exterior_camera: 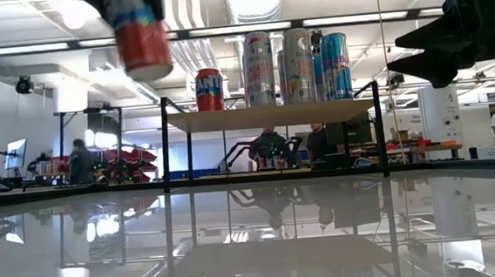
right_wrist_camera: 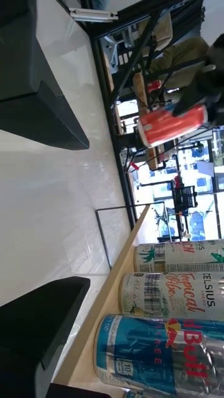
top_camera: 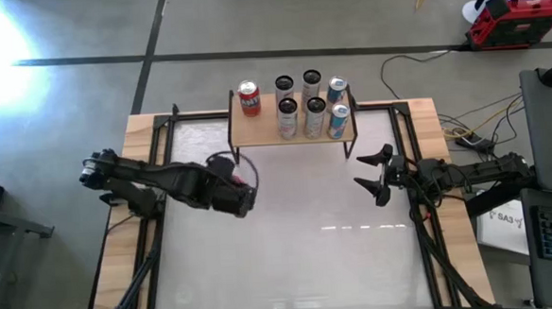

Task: Place canned beverage on shelf
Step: Put the orange soda can on the shelf aligned with the other orange soda can

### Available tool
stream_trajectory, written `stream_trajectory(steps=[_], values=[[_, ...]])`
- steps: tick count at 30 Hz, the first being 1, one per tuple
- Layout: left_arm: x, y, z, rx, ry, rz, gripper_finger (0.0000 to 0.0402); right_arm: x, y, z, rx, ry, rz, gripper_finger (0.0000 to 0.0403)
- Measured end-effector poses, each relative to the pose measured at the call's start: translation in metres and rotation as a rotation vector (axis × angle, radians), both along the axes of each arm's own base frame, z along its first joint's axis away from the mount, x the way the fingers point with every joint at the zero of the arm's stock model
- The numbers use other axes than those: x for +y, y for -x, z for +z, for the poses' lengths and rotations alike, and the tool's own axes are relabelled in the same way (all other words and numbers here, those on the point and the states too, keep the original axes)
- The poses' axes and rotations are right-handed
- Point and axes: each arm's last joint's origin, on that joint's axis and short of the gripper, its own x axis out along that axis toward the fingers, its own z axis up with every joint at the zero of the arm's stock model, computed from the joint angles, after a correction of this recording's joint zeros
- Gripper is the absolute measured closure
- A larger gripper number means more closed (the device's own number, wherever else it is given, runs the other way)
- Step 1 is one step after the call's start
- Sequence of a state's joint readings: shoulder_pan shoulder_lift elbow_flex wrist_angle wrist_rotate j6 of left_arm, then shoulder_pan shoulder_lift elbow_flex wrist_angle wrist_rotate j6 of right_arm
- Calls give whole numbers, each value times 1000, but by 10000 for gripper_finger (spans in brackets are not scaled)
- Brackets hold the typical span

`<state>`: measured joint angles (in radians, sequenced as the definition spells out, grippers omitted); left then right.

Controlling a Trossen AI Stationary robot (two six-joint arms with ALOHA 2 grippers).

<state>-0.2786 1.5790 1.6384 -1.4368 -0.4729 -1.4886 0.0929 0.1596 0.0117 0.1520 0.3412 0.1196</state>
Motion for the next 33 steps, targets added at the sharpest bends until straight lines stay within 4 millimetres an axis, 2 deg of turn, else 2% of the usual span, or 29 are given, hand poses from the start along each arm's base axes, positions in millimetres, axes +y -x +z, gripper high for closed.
stream_trajectory(steps=[5, 9, 14, 24, 33], values=[[14, -28, 20, 73, -74, -134, 120, 0, 0, 0, 0, 0, 0, 69], [30, -50, 22, 164, -87, -190, 120, 0, 0, 0, 0, 0, 0, 69], [51, -68, 30, 157, -98, -209, 117, 0, 0, 0, 0, 0, 0, 69], [106, -76, 30, 174, -102, -129, 115, 0, 0, 0, 0, 0, 0, 69], [136, -79, 30, 151, -114, -126, 114, 0, 0, 0, 0, 0, 0, 69]])
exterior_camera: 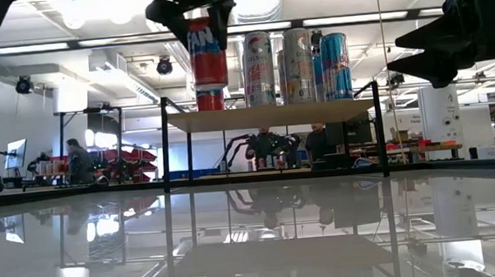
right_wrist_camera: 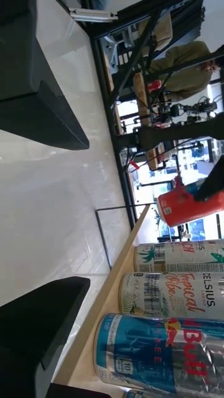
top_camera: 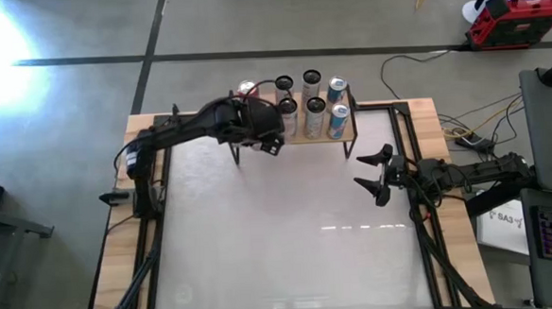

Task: Place canned beverage on shelf
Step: Put the orange soda can on the shelf aligned with the other orange soda can

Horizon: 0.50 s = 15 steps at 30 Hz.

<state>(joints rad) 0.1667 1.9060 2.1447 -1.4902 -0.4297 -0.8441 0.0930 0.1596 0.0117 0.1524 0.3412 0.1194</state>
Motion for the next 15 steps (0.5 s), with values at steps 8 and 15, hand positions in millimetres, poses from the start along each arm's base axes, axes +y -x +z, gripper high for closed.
stream_trajectory(steps=[8, 15], values=[[25, 0, -10, 5, 11, 95, 114, 0, 0, 0, 0, 0, 0, 69], [45, -5, -24, 29, 74, 135, 114, 0, 0, 0, 0, 0, 0, 69]])
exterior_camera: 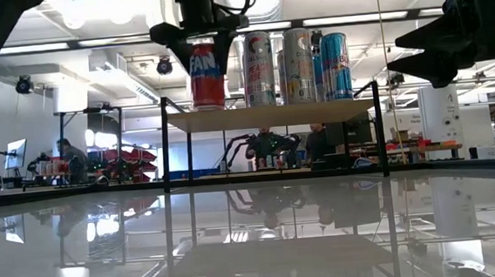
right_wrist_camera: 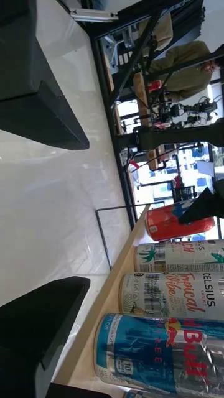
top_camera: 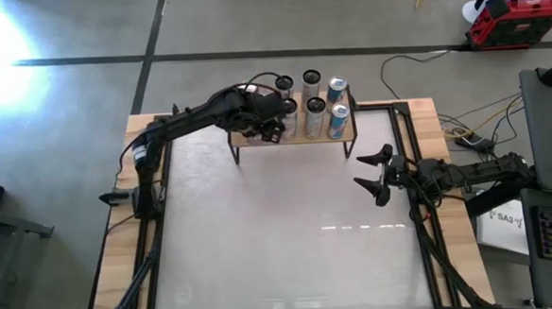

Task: Place canned beverage on shelf
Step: Put the orange soda can on the shelf aligned with the other orange soda can

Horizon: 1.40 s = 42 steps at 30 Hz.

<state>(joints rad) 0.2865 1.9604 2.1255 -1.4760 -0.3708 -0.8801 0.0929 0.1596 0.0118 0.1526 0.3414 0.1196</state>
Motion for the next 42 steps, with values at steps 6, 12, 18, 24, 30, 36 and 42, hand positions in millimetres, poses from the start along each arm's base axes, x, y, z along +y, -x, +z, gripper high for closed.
stream_trajectory(steps=[6, 12, 18, 24, 30, 36, 42], values=[[10, 3, -3, 19, 22, 18, 113, 0, 0, 0, 0, 0, 1, 69], [19, 8, -2, 25, 23, 45, 113, 0, 0, 0, 0, 0, 0, 69], [25, 10, -2, 19, 30, 69, 113, 0, 0, 0, 0, 0, 0, 69], [27, 10, -2, -4, 50, 87, 113, 0, 0, 0, 0, 0, 1, 69], [27, 9, -1, -15, 50, 87, 113, 0, 0, 0, 0, 0, 1, 69], [28, 8, -1, -36, 45, 92, 113, 0, 0, 0, 0, 0, 1, 69], [29, 8, -2, -40, 43, 94, 102, 0, 0, 0, 0, 0, 0, 69]])
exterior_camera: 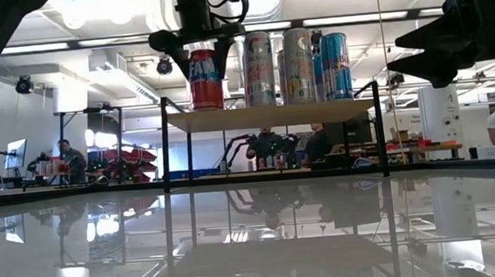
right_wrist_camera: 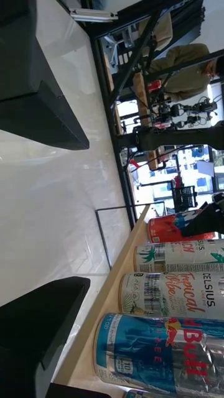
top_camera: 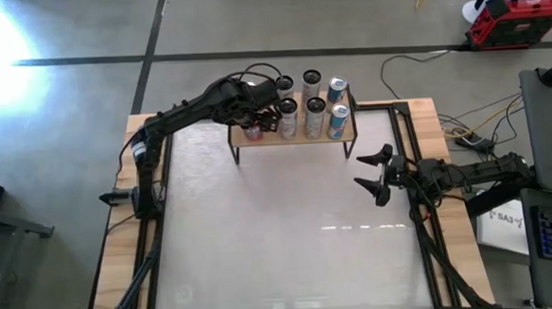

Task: Place canned beverage on shelf
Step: Put the orange soda can on the shelf aligned with the other orange soda can, then return to Home Position

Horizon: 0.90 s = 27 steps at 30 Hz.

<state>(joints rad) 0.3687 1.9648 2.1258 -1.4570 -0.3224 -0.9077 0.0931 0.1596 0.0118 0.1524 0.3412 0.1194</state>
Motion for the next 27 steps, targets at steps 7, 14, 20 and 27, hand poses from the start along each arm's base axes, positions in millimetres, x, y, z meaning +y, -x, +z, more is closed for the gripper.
stream_trajectory(steps=[7, 14, 20, 27], values=[[2, 1, 0, -4, -4, 24, 16, 0, 0, 0, 0, 0, 0, 69], [-2, 2, 6, -23, 35, 16, 14, 0, 0, 0, 0, 0, 0, 69], [-22, 6, 29, -70, 79, 8, 4, 0, 0, 0, 0, 0, 0, 69], [-49, 21, 45, -89, -4, 6, 11, 0, 0, 0, 0, 0, 0, 69]])
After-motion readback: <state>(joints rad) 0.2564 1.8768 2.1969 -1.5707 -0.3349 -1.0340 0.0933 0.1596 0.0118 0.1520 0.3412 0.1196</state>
